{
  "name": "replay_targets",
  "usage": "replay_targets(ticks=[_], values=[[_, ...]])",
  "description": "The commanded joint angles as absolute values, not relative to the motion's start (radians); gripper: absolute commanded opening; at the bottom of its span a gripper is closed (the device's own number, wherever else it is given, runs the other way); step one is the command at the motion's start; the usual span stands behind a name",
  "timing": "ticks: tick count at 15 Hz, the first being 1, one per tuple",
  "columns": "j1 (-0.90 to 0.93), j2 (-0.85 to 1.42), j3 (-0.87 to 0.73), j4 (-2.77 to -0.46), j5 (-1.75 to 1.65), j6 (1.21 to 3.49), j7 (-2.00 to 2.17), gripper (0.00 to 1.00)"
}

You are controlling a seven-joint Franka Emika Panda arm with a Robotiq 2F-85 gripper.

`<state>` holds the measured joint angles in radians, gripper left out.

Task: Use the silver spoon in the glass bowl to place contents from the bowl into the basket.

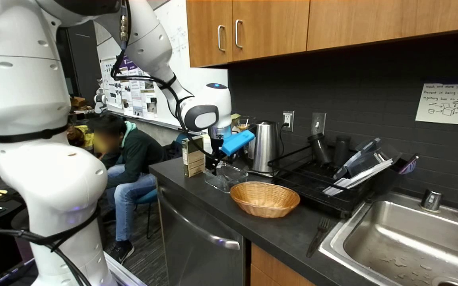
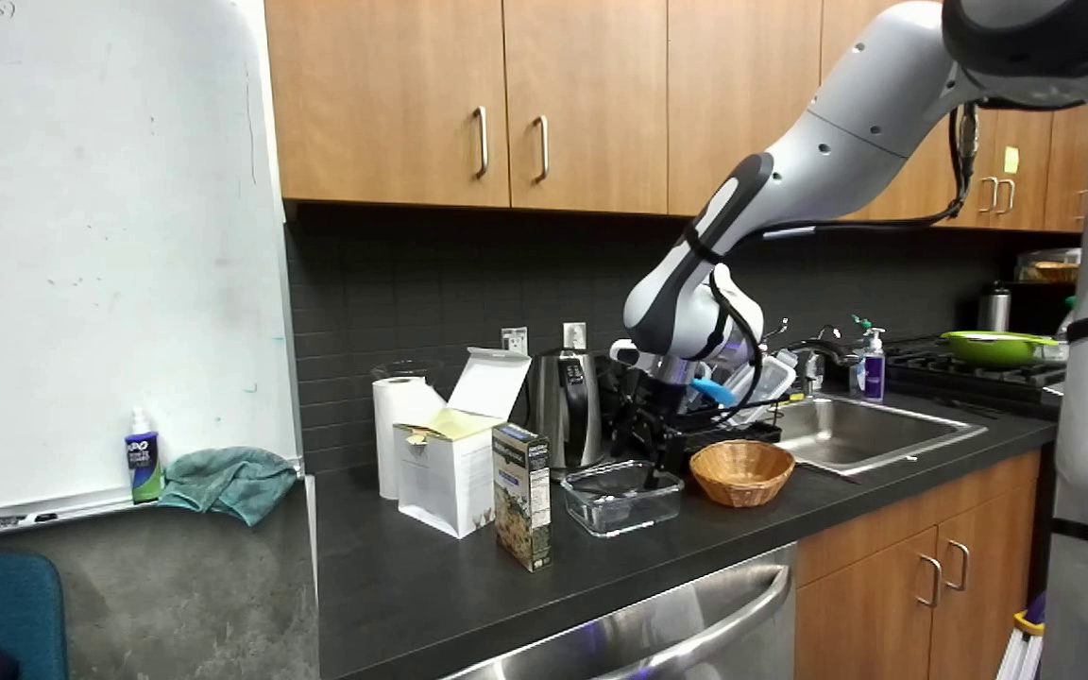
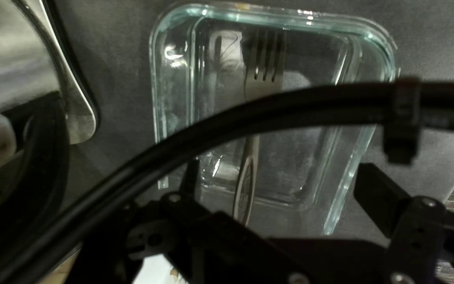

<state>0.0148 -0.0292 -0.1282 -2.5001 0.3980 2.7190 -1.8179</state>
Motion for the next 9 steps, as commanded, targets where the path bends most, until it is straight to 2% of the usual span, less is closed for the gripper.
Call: replay_targets(ticks=[1,9], values=[[-0.005,-0.03,-0.108,-2.5,0.395,2.717,-1.814,1.0],[-0.009,-0.024,-0.106,-2.492,0.394,2.717,-1.814,1.0]])
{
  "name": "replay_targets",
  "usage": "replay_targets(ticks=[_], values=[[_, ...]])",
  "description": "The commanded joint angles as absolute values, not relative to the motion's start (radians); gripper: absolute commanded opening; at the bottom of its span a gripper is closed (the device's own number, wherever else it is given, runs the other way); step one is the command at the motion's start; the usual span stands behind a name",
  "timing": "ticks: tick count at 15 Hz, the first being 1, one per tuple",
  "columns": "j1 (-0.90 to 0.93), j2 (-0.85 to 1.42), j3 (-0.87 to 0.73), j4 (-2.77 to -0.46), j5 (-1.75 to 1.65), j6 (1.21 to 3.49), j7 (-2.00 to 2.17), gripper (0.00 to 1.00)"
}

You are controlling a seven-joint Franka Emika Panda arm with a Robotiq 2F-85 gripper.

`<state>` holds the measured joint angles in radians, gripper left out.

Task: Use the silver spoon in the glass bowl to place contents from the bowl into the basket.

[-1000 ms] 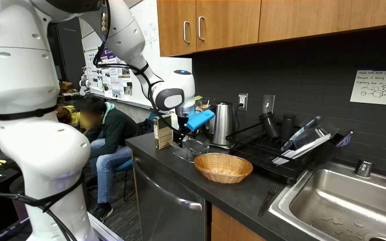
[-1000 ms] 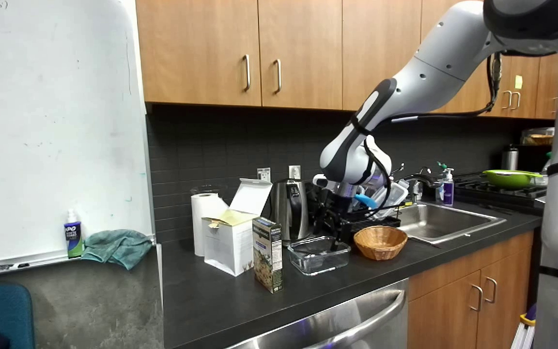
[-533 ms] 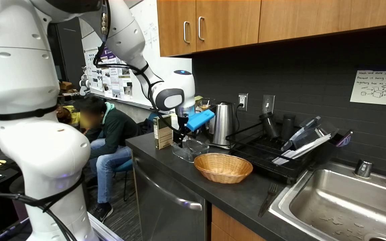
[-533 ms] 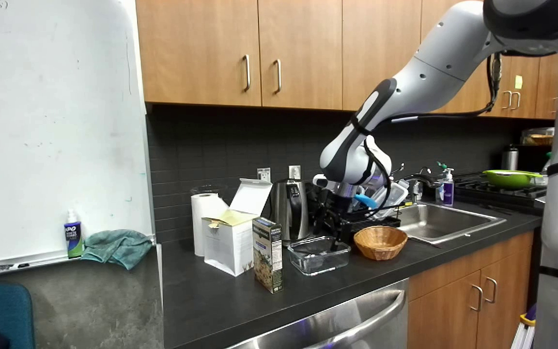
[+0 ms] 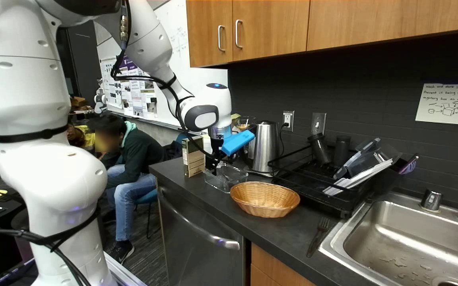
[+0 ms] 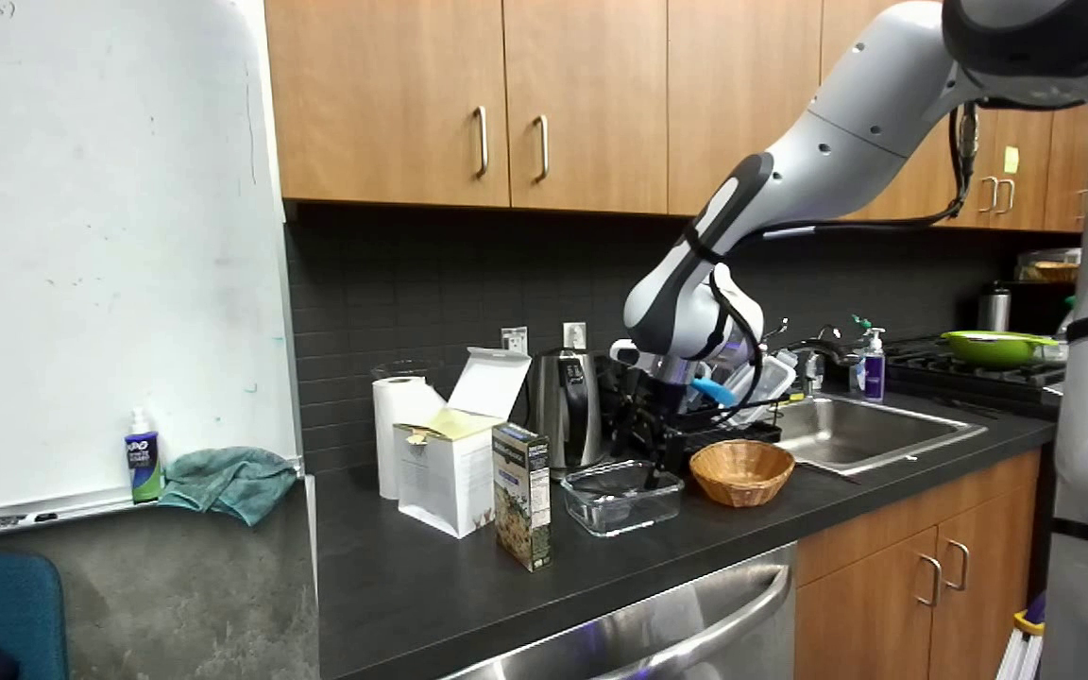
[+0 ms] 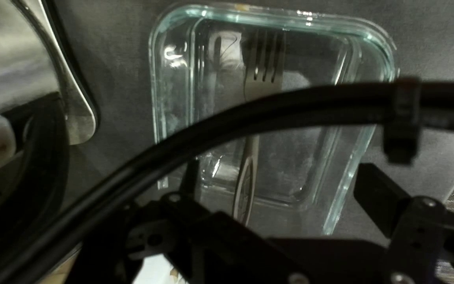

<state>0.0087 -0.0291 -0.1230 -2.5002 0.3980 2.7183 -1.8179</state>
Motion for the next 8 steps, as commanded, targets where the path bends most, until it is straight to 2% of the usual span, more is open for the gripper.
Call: replay_targets(ticks=[1,8], values=[[-0.01,-0.023,-0.105,-2.491,0.394,2.718,-1.814,1.0],[-0.009,-0.018,-0.1,-2.485,0.396,2.718,-1.816,1.0]])
